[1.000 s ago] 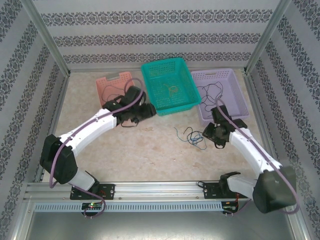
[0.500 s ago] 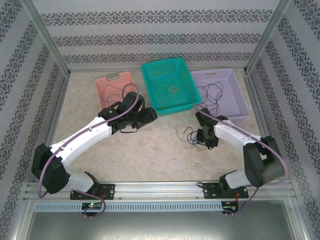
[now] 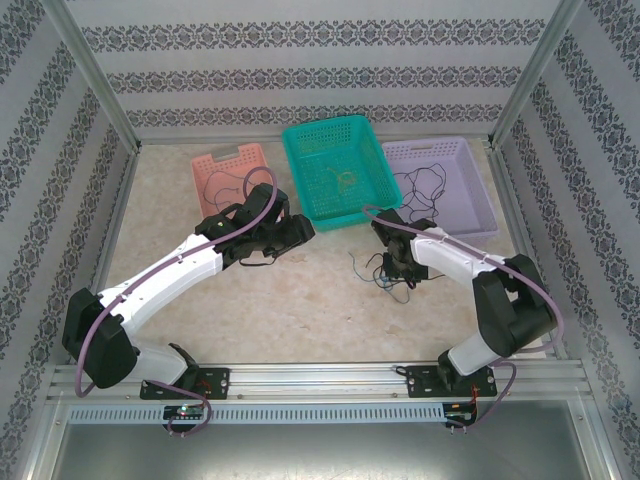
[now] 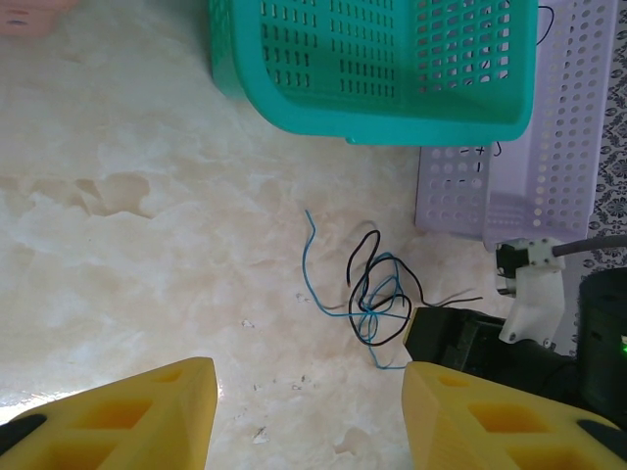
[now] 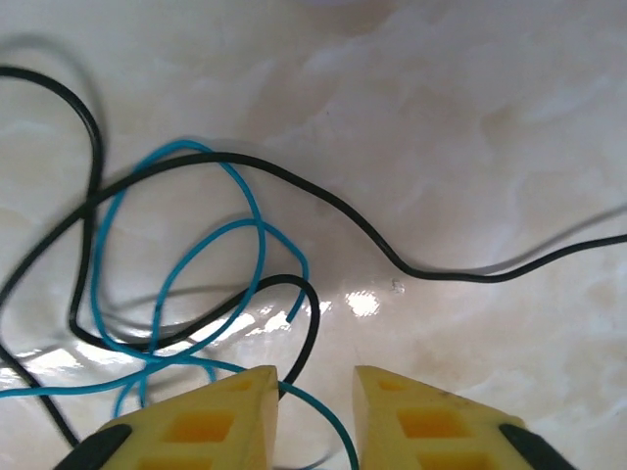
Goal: Untangle the cables
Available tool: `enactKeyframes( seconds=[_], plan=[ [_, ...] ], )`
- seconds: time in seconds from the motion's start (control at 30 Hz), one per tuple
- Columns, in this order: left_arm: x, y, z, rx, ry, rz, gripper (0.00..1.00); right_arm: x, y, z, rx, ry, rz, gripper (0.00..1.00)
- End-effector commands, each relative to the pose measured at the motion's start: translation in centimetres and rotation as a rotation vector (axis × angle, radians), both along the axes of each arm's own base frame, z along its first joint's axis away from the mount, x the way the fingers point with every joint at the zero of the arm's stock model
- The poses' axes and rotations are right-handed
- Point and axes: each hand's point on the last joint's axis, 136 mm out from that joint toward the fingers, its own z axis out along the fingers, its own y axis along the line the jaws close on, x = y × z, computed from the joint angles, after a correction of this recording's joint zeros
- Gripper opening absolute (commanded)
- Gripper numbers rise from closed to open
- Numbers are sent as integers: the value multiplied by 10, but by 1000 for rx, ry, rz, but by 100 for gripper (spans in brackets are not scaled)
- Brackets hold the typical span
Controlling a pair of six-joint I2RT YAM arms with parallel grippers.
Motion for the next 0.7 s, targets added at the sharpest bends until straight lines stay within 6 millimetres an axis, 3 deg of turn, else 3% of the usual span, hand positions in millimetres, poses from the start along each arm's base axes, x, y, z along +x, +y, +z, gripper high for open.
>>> enactKeyframes(
  seconds=[0.0,0.07,0.1,0.2,0.33,0.53,0.67],
  plan=[
    [-4,-3,8,-12,-21,-9,53,6,0,8,-32,-16,51,14],
    [-4,-1,8,-8,-22,-4,52,12,13,19,-7,-64,93,1],
    [-4,-1,8,-7,-21,-3,52,15,20,27,7,-89,113,0],
    [-4,2,11,-5,-25,9,51,22,56,63,129,-197,211,0],
    [-4,10,14,4,-29,43,52,27,103,125,335,-324,329,0],
    [-1,25,19,-83,-6,159,60,24,154,202,613,-427,476,0],
    [0,38,19,-161,64,296,66,20,180,239,776,-473,555,0]
  ],
)
